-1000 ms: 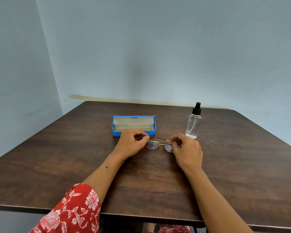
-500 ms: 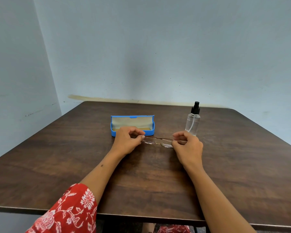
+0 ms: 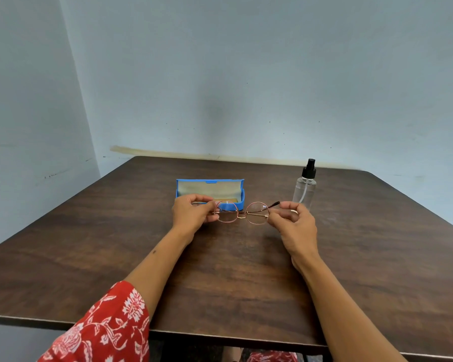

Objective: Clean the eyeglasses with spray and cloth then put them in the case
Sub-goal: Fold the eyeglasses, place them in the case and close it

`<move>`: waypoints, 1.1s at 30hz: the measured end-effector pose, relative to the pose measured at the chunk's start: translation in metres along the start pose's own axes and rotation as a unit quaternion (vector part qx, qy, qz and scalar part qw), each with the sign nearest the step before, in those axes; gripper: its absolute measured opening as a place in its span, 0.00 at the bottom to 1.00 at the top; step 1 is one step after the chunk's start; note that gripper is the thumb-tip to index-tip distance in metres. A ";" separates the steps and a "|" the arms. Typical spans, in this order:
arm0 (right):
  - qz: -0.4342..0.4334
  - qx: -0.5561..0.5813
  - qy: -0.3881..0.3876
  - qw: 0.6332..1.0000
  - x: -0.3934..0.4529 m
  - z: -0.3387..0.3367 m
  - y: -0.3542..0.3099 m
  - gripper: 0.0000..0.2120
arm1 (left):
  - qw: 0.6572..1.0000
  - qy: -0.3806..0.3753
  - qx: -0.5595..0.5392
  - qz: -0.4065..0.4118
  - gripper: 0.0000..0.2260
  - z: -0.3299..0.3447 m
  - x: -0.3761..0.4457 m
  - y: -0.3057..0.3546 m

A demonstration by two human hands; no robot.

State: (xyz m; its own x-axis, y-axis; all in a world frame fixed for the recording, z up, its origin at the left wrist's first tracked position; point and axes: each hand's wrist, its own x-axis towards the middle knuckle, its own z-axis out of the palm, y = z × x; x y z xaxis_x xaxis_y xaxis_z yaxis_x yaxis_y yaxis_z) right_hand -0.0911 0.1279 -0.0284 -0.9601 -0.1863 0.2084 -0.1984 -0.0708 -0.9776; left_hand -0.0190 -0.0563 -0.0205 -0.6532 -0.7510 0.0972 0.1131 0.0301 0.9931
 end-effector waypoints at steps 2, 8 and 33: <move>-0.003 0.008 -0.020 1.000 -0.001 0.000 -0.001 0.14 | 0.999 0.018 -0.017 -0.020 0.05 0.000 0.000 0.002; -0.039 -0.017 -0.040 0.998 0.001 -0.001 0.003 0.12 | 0.996 0.033 -0.042 -0.064 0.11 -0.001 0.001 0.005; -0.101 -0.164 0.030 0.981 0.036 0.095 0.014 0.08 | 0.957 0.220 0.174 0.077 0.05 -0.029 0.020 0.004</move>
State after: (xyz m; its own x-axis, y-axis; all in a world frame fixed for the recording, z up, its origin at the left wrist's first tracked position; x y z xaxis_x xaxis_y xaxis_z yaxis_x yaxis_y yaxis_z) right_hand -0.1101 0.0272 -0.0312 -0.9023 -0.1426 0.4068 -0.4296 0.2206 -0.8757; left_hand -0.0096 -0.0905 -0.0167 -0.2610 -0.9231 0.2826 -0.1232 0.3222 0.9386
